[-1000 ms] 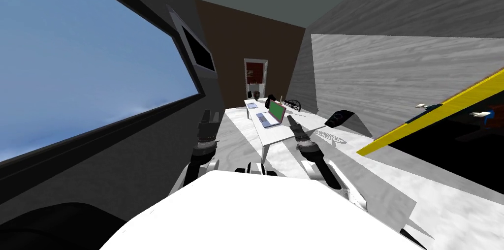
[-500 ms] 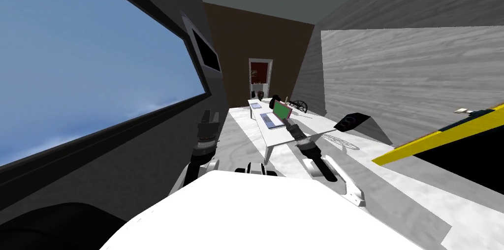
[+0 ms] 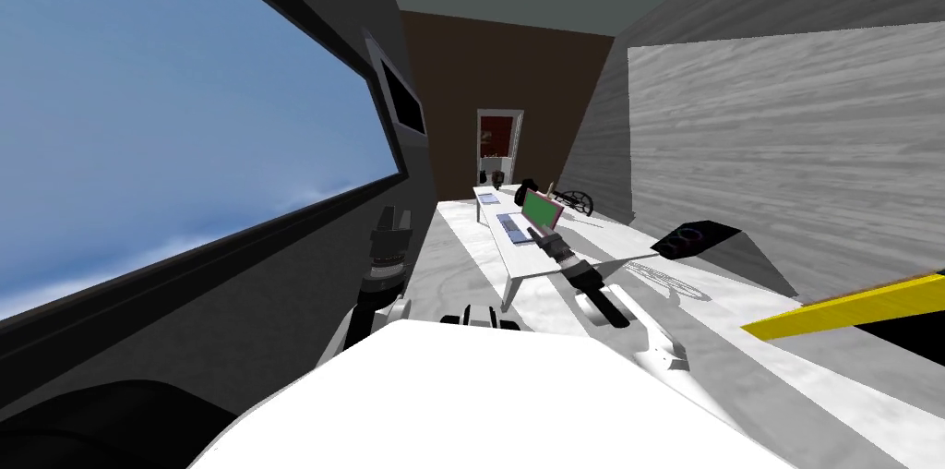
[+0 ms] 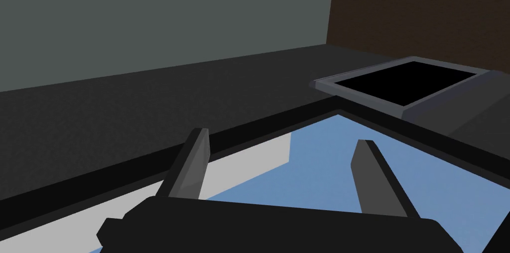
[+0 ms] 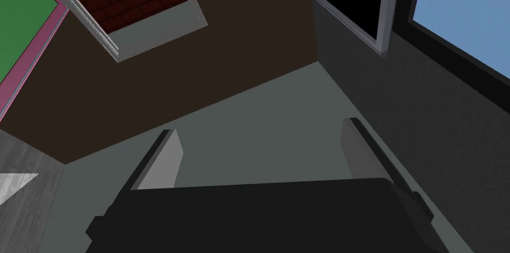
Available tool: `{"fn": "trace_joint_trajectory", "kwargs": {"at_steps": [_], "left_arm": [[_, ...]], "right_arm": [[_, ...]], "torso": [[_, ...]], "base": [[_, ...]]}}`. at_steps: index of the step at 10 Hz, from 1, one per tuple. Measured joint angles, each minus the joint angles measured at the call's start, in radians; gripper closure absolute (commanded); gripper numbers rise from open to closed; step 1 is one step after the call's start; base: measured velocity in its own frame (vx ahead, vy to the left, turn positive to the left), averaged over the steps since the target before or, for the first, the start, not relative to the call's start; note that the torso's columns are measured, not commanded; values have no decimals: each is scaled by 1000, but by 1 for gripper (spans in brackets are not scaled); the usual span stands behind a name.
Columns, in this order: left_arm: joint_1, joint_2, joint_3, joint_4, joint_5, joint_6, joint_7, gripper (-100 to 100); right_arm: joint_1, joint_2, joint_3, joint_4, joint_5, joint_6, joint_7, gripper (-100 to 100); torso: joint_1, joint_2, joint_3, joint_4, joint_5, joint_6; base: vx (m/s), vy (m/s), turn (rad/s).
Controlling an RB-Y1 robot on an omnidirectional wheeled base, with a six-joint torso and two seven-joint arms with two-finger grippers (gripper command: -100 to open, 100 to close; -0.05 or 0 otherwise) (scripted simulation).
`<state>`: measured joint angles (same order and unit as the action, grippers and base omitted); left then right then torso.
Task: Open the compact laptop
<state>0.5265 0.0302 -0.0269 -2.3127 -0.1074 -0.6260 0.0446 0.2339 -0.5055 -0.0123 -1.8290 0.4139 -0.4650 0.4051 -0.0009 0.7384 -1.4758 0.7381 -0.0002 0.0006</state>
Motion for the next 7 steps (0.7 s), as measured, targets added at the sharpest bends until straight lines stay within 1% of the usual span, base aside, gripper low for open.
{"fn": "trace_joint_trajectory", "kwargs": {"at_steps": [2,3,4,5,7], "left_arm": [[0,0,0,0,0,0,0,0],[0,0,0,0,0,0,0,0],[0,0,0,0,0,0,0,0],[0,0,0,0,0,0,0,0],[0,0,0,0,0,0,0,0]], "right_arm": [[-17,-40,-19,47,52,17,36,-100],[-16,-60,-34,70,82,23,63,-100],[-23,-67,-37,86,98,31,79,-100],[-38,-93,-49,111,115,43,88,-100],[-70,-125,-82,202,169,51,139,-100]], "torso": [[1,0,0,0,0,-1],[1,0,0,0,0,-1],[0,0,0,0,0,0],[0,-1,0,0,0,-1],[1,0,0,0,0,0]], "base": [[-10,32,186],[-9,17,68],[-10,19,110],[-13,21,211],[-17,22,196]]}}
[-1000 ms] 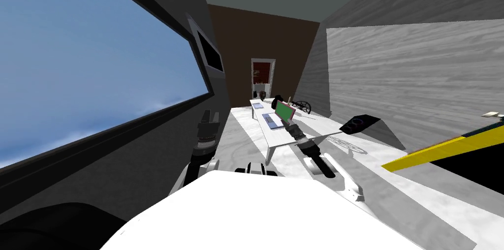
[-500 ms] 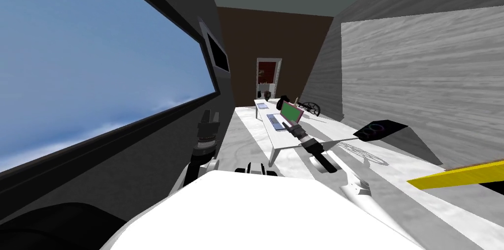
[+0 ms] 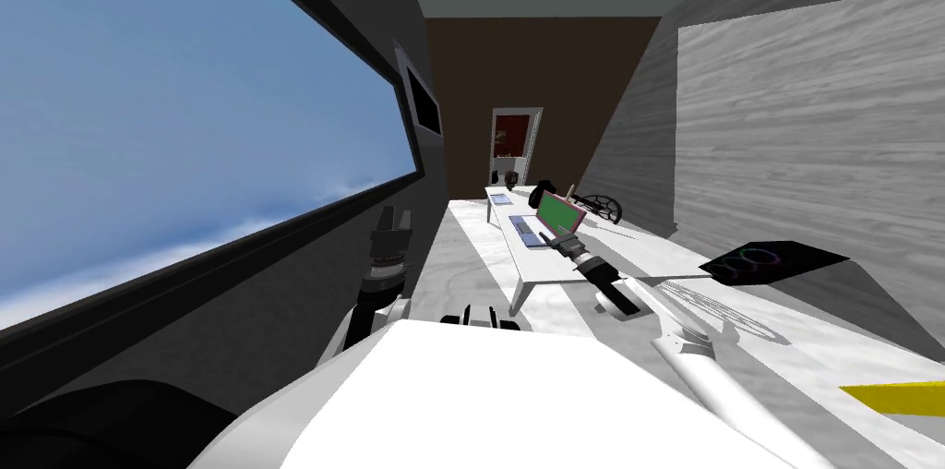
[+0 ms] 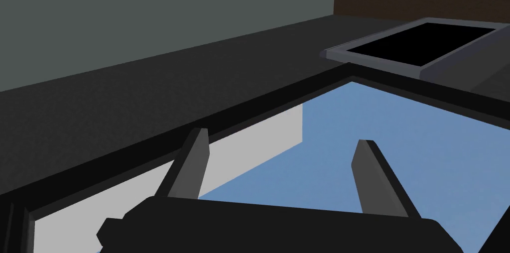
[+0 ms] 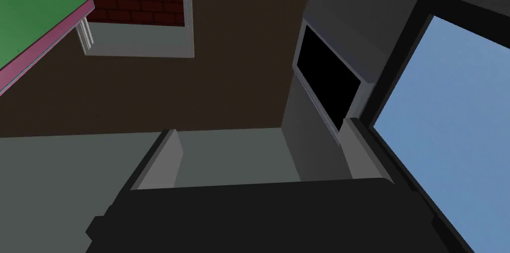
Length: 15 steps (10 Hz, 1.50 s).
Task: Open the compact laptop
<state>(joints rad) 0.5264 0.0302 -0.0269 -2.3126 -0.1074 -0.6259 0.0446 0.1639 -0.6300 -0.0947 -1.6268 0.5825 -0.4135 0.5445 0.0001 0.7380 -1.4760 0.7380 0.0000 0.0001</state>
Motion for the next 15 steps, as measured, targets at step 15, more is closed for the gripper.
{"fn": "trace_joint_trajectory", "kwargs": {"at_steps": [15], "left_arm": [[0,0,0,0,0,0,0,0]], "right_arm": [[-44,-213,-255,326,263,159,240,-100]], "torso": [[0,0,0,0,0,0]], "base": [[-13,3,127]]}}
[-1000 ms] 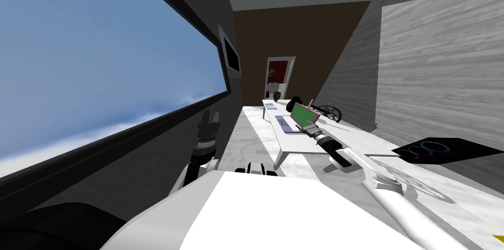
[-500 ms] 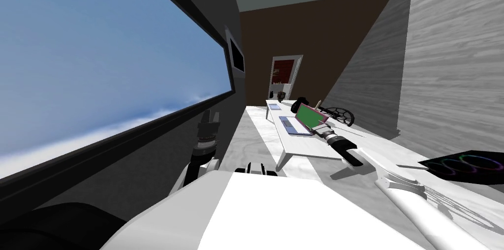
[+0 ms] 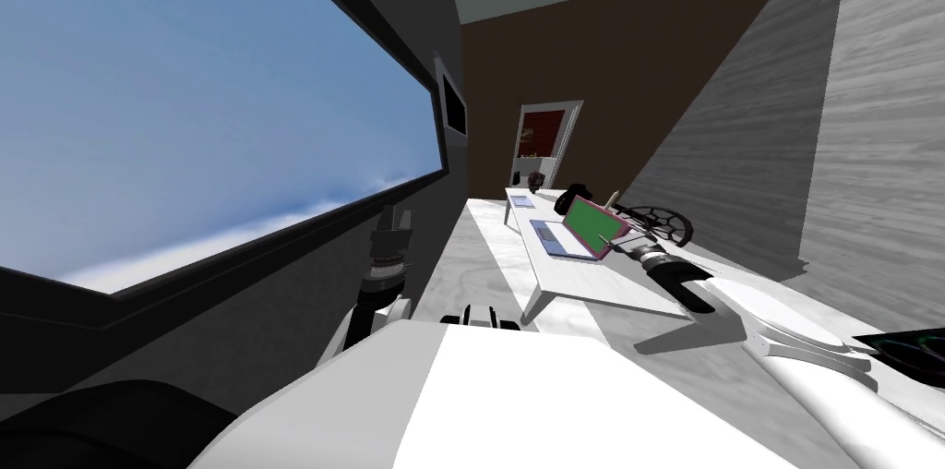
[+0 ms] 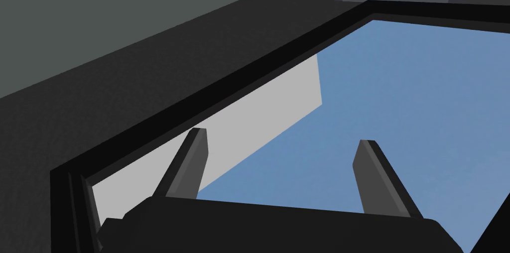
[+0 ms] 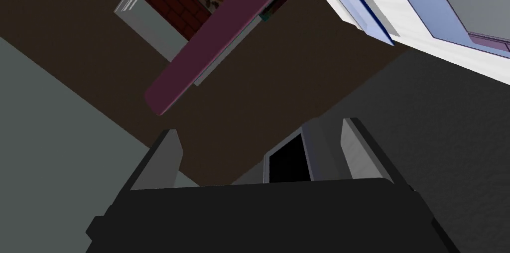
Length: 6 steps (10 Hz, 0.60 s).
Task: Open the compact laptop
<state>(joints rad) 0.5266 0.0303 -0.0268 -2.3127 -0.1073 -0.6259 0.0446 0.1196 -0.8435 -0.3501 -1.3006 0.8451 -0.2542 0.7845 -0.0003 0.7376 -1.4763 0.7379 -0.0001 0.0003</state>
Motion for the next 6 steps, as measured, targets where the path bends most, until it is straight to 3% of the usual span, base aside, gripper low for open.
{"fn": "trace_joint_trajectory", "kwargs": {"at_steps": [1,3,4,6], "left_arm": [[0,0,0,0,0,0,0,0],[0,0,0,0,0,0,0,0],[0,0,0,0,0,0,0,0],[0,0,0,0,0,0,0,0]], "right_arm": [[-6,-5,-25,27,23,8,26,-100],[-7,-35,-32,44,37,26,31,-100],[-7,-35,-32,44,37,26,31,100],[-5,-22,-30,30,51,35,45,100]], "torso": [[0,0,0,0,0,-1],[0,0,0,0,0,0],[1,1,0,0,0,0],[0,1,1,0,0,-1]], "base": [[8,-16,93],[2,-5,4],[0,0,0],[-15,-4,30]]}}
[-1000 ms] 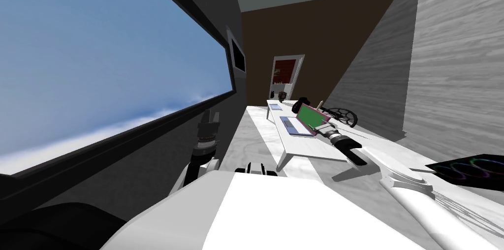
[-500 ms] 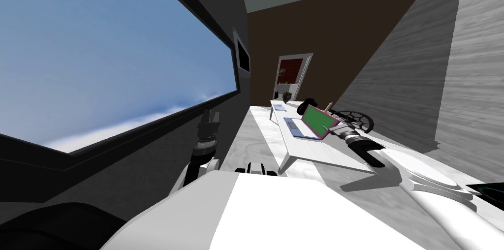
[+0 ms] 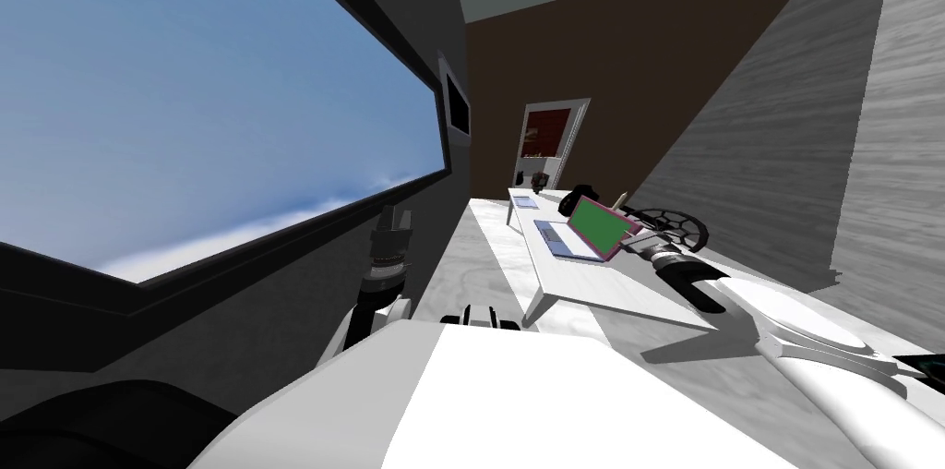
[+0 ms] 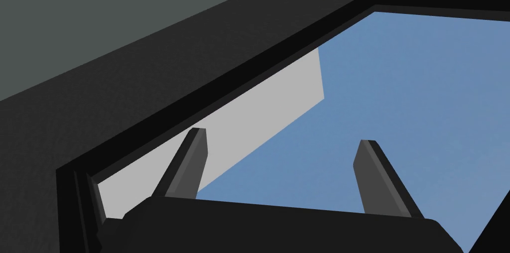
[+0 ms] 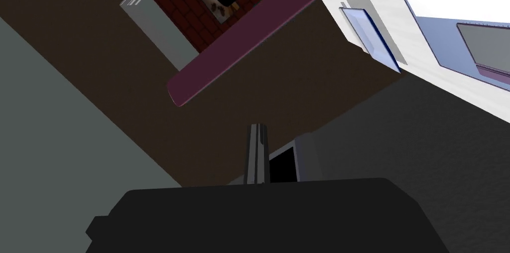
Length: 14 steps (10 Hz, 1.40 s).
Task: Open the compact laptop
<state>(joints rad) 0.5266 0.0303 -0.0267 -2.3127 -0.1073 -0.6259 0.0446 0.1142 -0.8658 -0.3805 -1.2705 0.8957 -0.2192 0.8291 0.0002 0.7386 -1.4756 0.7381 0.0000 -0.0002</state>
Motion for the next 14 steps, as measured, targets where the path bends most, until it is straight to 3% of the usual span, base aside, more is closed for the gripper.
{"fn": "trace_joint_trajectory", "kwargs": {"at_steps": [8,12,13,14], "left_arm": [[0,0,0,0,0,0,0,0],[0,0,0,0,0,0,0,0],[0,0,0,0,0,0,0,0],[0,0,0,0,0,0,0,0]], "right_arm": [[-11,143,9,-104,139,87,192,100],[-18,243,8,-172,232,135,320,100],[-18,244,10,-176,234,141,326,-100],[-23,231,15,-168,222,136,312,-100]], "torso": [[0,-1,0,0,0,0],[0,0,0,0,0,0],[0,-1,-1,0,0,0],[-4,-1,-1,0,-1,0]], "base": [[-19,-5,20],[-24,-7,28],[-17,-64,42],[-49,-108,53]]}}
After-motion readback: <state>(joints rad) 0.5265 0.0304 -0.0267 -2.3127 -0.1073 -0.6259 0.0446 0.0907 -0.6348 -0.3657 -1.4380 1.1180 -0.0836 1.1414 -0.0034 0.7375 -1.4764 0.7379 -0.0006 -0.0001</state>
